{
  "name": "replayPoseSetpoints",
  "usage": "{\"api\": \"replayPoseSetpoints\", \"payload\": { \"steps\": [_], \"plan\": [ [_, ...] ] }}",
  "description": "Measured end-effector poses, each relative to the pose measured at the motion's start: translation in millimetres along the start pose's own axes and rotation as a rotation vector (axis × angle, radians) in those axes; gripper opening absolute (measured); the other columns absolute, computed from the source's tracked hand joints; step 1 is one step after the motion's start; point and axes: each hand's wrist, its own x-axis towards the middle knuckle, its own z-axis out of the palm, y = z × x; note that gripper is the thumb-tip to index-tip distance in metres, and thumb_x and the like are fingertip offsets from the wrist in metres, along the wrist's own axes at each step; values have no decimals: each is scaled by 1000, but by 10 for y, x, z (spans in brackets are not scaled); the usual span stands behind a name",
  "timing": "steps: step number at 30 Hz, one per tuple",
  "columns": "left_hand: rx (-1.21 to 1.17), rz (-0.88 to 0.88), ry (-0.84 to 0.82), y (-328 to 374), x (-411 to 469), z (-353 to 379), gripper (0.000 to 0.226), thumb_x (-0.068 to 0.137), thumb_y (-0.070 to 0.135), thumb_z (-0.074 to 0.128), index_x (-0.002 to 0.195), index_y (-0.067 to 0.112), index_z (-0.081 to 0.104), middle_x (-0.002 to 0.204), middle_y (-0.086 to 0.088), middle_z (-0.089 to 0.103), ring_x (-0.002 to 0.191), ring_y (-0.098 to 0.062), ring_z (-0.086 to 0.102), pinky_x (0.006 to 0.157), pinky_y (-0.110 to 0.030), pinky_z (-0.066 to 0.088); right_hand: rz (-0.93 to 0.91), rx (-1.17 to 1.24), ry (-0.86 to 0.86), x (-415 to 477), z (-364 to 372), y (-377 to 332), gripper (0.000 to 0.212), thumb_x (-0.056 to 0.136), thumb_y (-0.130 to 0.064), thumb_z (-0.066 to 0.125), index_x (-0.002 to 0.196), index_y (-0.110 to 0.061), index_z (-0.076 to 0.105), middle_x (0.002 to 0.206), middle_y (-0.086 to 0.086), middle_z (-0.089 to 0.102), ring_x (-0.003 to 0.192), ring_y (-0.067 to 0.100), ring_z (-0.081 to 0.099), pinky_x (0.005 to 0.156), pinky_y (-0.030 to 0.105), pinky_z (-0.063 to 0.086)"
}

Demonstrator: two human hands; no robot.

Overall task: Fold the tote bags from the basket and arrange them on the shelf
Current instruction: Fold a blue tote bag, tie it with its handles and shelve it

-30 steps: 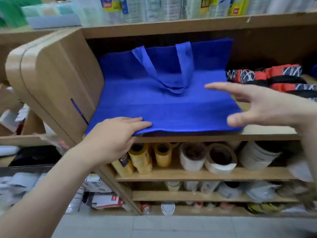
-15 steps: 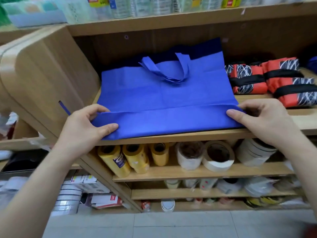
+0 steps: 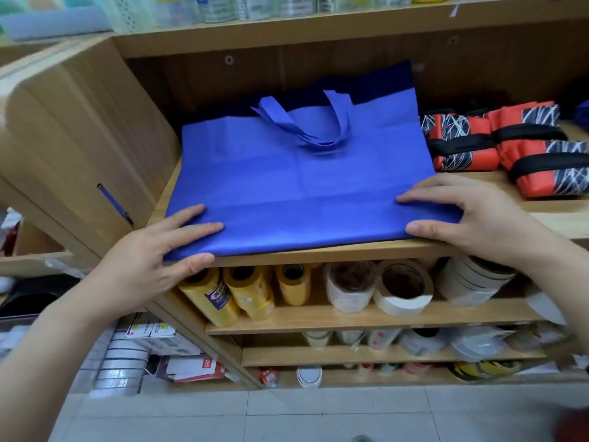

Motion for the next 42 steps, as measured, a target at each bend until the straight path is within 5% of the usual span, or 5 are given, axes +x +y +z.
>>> {"api": "replayPoseSetpoints", "payload": {
  "steps": [15, 20, 27, 37, 42],
  "plan": [
    [11, 11, 200, 84, 36, 38, 41, 95, 10, 56, 109, 48, 65, 137, 14, 52, 127, -5, 45, 99, -25, 36, -10, -22, 256, 60, 76, -75, 30, 86, -14, 69, 108, -24, 52, 81, -8, 54, 72, 31, 56, 75, 45, 49],
    [28, -3, 6, 56, -62, -60, 41, 80, 65, 64, 119, 61, 52, 140, 32, 41, 131, 5, 38, 101, -26, 36, -1, -84, 267, 105, 153, -28, 11, 86, -11, 69, 94, -18, 72, 88, 2, 64, 84, 25, 60, 80, 49, 51],
    [167, 57, 146, -60, -178, -44, 50, 85, -3, 68, 123, 30, 66, 128, 19, 59, 121, -11, 55, 99, -23, 44, 65, -148, 2, 31, 10, 13, 62, 69, -79, 57, 114, -38, 69, 111, -14, 50, 104, 7, 50, 92, 31, 40],
    [-751, -226, 412, 184, -269, -105, 41, 47, 75, 74, 77, 47, 75, 64, 18, 70, 60, 9, 62, 65, -10, 48, 47, 302, -51, -209, -194, 180, 51, 59, -80, 68, 88, -40, 78, 119, -23, 66, 119, -5, 54, 100, 12, 38],
    [-897, -321, 542, 286, -133, -68, 45, 65, 71, 71, 88, 34, 76, 89, 9, 75, 90, -10, 66, 86, -33, 48, 164, 550, 1, -150, -240, -18, 7, 77, -22, 73, 72, -21, 77, 73, 0, 72, 66, 5, 63, 60, 10, 47]
  ]
}}
